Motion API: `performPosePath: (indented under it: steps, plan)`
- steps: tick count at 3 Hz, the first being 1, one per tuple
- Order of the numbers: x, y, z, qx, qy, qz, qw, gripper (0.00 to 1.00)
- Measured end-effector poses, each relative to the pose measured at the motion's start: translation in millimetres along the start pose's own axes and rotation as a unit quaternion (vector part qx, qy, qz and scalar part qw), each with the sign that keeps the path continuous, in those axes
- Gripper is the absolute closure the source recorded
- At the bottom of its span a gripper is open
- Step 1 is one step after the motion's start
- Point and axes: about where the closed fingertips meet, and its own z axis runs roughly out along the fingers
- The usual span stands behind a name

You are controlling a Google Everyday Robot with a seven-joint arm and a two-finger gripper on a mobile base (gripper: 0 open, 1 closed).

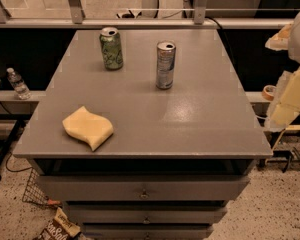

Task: Move redbull can near sponge

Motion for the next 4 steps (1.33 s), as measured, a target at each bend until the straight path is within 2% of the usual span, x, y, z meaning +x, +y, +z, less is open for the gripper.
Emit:
performPosePath:
  steps: [1,2,3,4]
  plan:
    - [-0.1,-0.2,0.0,0.0,0.0,0.0,1.0,0.0]
    - [-6.3,-21.6,8.9,0.007,-0.039,0.042,0.9983,0.0]
    - [-19.7,-55.3,26.0,0.012,-0.108,0.093,0.9897,0.0]
    - [-51.2,-86.4,52.3,0.014,-0.17,0.137,0.9758,0.0]
